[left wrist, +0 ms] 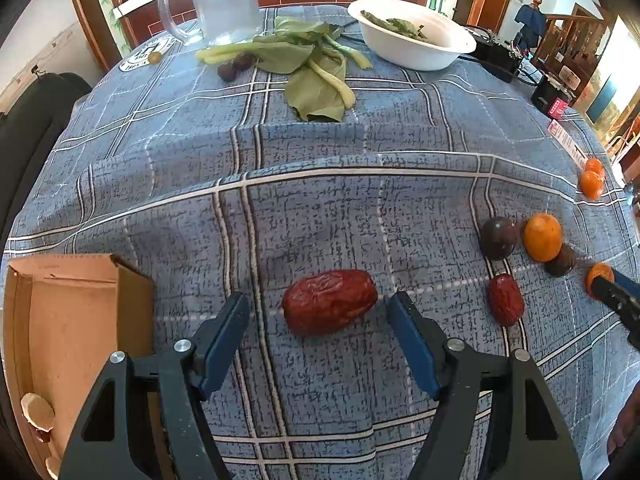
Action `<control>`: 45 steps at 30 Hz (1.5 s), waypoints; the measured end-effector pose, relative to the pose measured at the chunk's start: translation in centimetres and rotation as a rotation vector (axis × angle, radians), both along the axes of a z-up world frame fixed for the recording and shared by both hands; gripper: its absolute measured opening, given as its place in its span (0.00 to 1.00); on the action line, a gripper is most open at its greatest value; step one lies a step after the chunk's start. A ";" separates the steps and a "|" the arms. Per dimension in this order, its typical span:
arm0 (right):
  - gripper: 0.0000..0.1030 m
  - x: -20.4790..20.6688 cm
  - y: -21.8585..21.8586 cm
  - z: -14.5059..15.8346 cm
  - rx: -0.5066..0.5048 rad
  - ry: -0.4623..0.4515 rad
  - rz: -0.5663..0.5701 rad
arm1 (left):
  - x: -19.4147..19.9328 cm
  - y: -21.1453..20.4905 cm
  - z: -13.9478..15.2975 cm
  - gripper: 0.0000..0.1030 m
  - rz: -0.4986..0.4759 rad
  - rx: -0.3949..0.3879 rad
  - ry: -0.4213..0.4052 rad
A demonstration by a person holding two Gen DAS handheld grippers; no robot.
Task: Organize fruits
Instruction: 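Grasp a large red date with the left tool while the right tool grasps a mandarin, then carry the red date and mandarin with both tools over the tray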
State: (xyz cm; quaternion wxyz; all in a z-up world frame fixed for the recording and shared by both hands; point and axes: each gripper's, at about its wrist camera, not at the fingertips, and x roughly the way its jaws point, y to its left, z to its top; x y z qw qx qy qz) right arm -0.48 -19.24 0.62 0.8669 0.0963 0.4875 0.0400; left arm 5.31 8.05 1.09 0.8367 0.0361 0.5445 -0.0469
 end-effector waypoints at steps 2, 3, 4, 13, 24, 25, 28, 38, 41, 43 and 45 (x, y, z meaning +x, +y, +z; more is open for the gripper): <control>0.55 0.1 0.5 -0.4 0.003 0.010 0.012 | 0.0 -0.2 0.0 0.67 -0.008 0.003 -0.007; 0.55 0.2 0.7 -0.6 0.000 0.014 0.013 | -0.1 -0.3 0.1 0.55 -0.014 -0.004 -0.013; 0.55 0.1 0.8 -0.6 -0.008 0.007 0.012 | -0.3 -0.5 0.3 0.43 -0.023 0.000 -0.024; 0.34 -0.4 0.4 -0.2 0.020 0.013 -0.004 | -1.9 -0.2 2.2 0.43 -0.014 -0.059 -0.050; 0.34 -3.0 4.4 2.1 0.028 -0.026 0.052 | -6.6 6.2 7.0 0.43 0.098 -0.140 -0.112; 0.34 -3.2 5.3 2.3 0.028 -0.028 0.068 | -7.4 7.3 7.3 0.43 0.114 -0.134 -0.117; 0.34 -3.8 8.2 3.0 0.037 -0.034 0.116 | -9.5 10.2 7.8 0.43 0.159 -0.109 -0.124; 0.35 -5.3 22.4 6.2 0.065 -0.069 0.374 | -16.5 21.8 7.0 0.43 0.359 0.003 -0.082; 0.35 -5.7 27.3 6.7 0.071 -0.058 0.454 | -17.4 23.8 6.2 0.43 0.388 0.014 -0.062; 0.35 -6.2 30.2 6.8 0.056 -0.052 0.509 | -17.6 24.6 5.7 0.43 0.401 0.012 -0.046; 0.35 -6.7 33.0 6.4 0.037 -0.033 0.557 | -17.8 25.5 5.2 0.43 0.415 -0.001 -0.035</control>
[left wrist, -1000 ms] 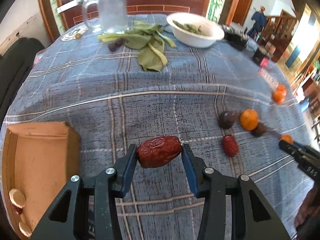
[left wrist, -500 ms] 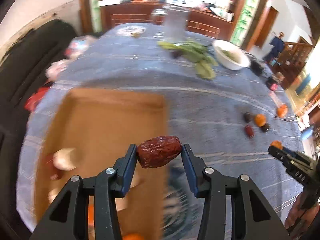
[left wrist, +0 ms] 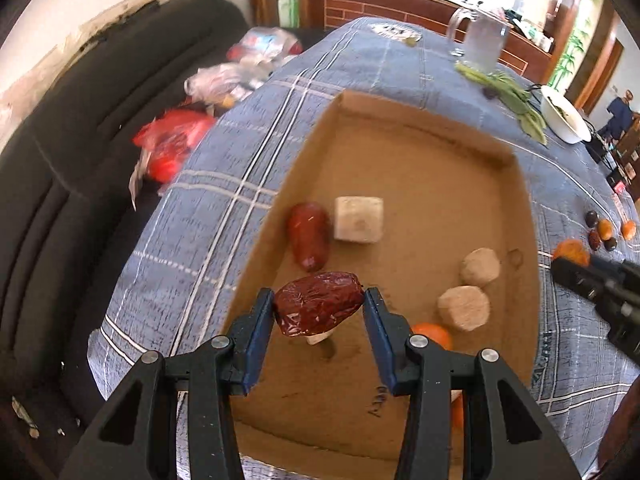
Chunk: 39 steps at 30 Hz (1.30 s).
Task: Organize fruits
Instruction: 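Carry the red date and mandarin with both tools over the tray, then open the left tool to drop the date while the right tool releases the mandarin, then move both open tools back toward the remaining mandarins on the table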
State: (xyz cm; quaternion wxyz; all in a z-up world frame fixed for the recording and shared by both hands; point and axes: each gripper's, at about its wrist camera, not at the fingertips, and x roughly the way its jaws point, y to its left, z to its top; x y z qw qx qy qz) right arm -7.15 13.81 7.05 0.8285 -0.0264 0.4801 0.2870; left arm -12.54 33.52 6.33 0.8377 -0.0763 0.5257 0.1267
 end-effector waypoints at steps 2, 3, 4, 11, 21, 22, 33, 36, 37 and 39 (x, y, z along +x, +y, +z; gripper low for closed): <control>0.35 -0.4 2.1 -0.4 -0.019 0.021 0.025 | -0.1 0.2 -0.2 0.43 -0.002 -0.007 0.000; 0.35 -0.8 2.8 -0.6 -0.027 0.028 0.035 | -0.1 0.2 -0.3 0.43 -0.005 -0.008 -0.001; 0.35 -1.1 3.8 -0.8 -0.041 0.037 0.047 | -0.1 0.3 -0.3 0.43 -0.006 -0.010 -0.005; 0.35 -0.6 8.0 -0.9 -0.098 0.036 0.073 | -0.6 1.8 0.3 0.43 0.011 -0.054 -0.029; 0.48 0.3 10.5 -1.6 -0.101 0.058 0.063 | -0.6 3.3 1.9 0.51 0.033 -0.055 -0.063; 0.51 0.2 10.6 -1.3 -0.100 0.048 0.059 | -0.5 3.3 2.0 0.52 0.031 -0.055 -0.064; 0.66 0.1 7.3 1.0 -0.046 0.028 -0.029 | 1.2 2.0 2.0 0.55 0.003 -0.081 -0.060; 0.79 0.3 5.4 1.2 0.015 0.060 -0.091 | 1.6 1.2 2.1 0.55 -0.013 -0.074 -0.059; 0.79 0.4 4.7 1.2 0.042 0.078 -0.119 | 1.8 0.8 2.2 0.55 -0.020 -0.070 -0.056; 0.79 0.8 2.8 1.0 0.128 0.123 -0.180 | 2.0 0.2 2.2 0.55 -0.030 -0.062 -0.053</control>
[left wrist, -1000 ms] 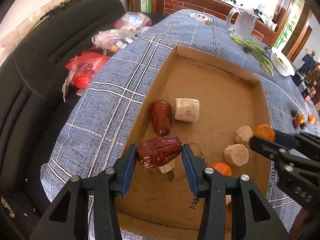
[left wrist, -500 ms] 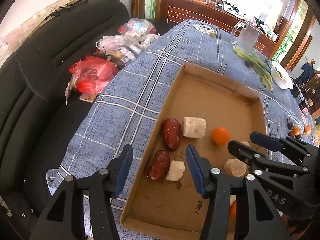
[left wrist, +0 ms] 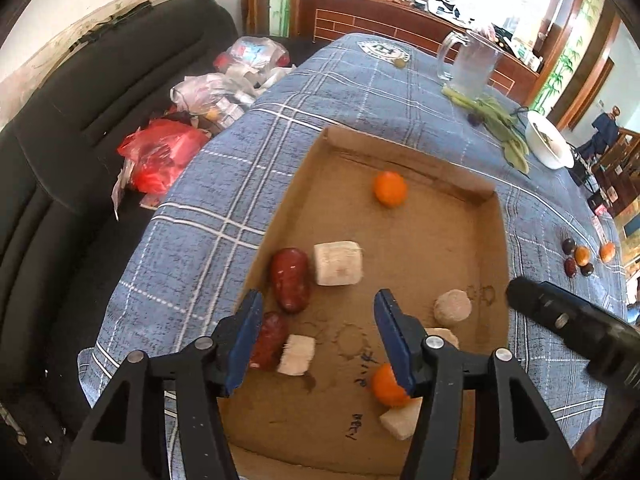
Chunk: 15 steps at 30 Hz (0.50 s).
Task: Organize fruits
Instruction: 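Move both open tools back toward the remaining mandarins on the table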
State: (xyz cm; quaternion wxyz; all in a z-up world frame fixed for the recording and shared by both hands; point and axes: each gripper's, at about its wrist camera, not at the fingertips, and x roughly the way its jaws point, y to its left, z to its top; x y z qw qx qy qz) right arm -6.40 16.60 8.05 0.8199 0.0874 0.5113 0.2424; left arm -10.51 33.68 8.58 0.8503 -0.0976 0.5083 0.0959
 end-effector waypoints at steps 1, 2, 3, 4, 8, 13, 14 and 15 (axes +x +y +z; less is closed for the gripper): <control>0.79 0.1 -0.7 -0.1 0.030 0.017 -0.022 | 0.1 -0.3 0.1 0.55 -0.004 0.005 0.002; 0.80 0.4 -1.5 -0.3 0.077 0.042 -0.050 | 0.2 -0.8 0.1 0.55 -0.009 0.012 0.004; 0.80 0.6 -2.4 -0.6 0.129 0.075 -0.073 | 0.3 -1.2 0.3 0.55 -0.013 0.018 0.005; 0.80 0.7 -3.1 -0.8 0.177 0.106 -0.089 | 0.3 -1.8 0.4 0.55 -0.019 0.027 0.005; 0.81 1.4 -6.2 -2.3 0.334 0.230 -0.138 | 0.5 -4.1 1.1 0.55 -0.036 0.064 0.005; 0.81 1.6 -11.4 -2.9 0.456 0.289 -0.168 | 0.6 -8.3 2.3 0.58 -0.079 0.114 -0.002; 0.83 1.7 -12.5 -3.0 0.479 0.294 -0.177 | 0.6 -9.4 2.5 0.59 -0.091 0.122 -0.004; 0.85 1.7 -13.9 -2.9 0.503 0.296 -0.193 | 0.7 -10.5 2.7 0.60 -0.102 0.130 -0.007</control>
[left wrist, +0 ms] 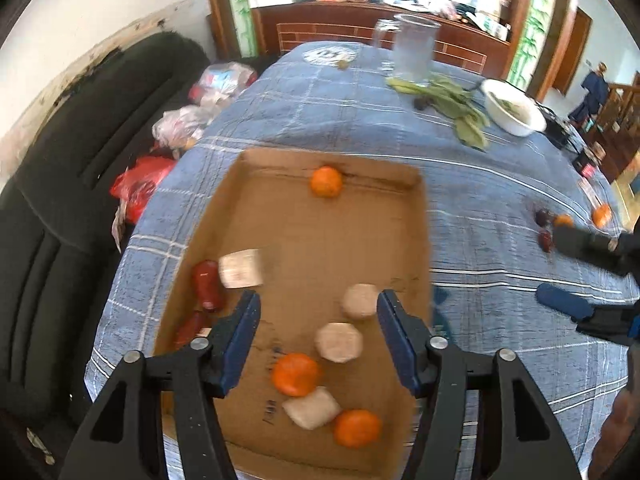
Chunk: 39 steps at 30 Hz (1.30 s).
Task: Organize fruits
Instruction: 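Move both open tools back toward the remaining mandarins on the table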
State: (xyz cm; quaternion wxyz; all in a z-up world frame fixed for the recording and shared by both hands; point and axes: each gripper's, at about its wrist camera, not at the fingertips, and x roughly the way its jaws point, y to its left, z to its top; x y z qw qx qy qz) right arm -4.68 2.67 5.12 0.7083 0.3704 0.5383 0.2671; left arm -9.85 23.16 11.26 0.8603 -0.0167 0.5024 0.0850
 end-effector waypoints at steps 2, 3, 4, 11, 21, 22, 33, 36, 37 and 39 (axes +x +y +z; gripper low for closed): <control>0.86 0.2 -2.7 0.1 0.028 0.001 -0.034 | 0.1 -1.8 0.3 0.60 -0.020 0.014 -0.002; 0.86 0.4 -4.0 -0.1 0.032 0.002 -0.047 | 0.1 -2.7 0.4 0.60 -0.033 0.022 -0.002; 0.86 0.5 -5.6 -0.1 0.032 0.002 -0.061 | 0.2 -4.0 0.6 0.60 -0.051 0.033 -0.003; 0.86 0.1 -18.0 -0.8 -0.059 0.013 -0.198 | 0.6 -9.9 1.5 0.64 -0.124 0.079 -0.018; 0.86 -1.3 -30.6 -0.2 -0.178 -0.019 -0.340 | 2.1 -15.4 1.8 0.64 -0.214 0.052 -0.008; 0.86 -1.6 -31.2 -0.5 -0.171 -0.016 -0.353 | 2.5 -16.0 1.8 0.64 -0.224 0.043 -0.004; 0.86 -2.6 -32.1 -2.1 -0.247 -0.033 -0.378 | 4.6 -20.2 0.3 0.64 -0.312 -0.024 0.052; 0.85 -2.1 -32.4 -2.2 -0.328 -0.049 -0.380 | 5.4 -20.8 -0.5 0.64 -0.314 -0.059 0.067; 0.86 -1.7 -32.5 -2.2 -0.358 -0.054 -0.379 | 5.7 -20.9 -0.8 0.64 -0.311 -0.062 0.068; 0.85 -0.4 -32.7 -2.2 -0.414 -0.069 -0.368 | 6.2 -21.1 -1.3 0.64 -0.310 -0.074 0.066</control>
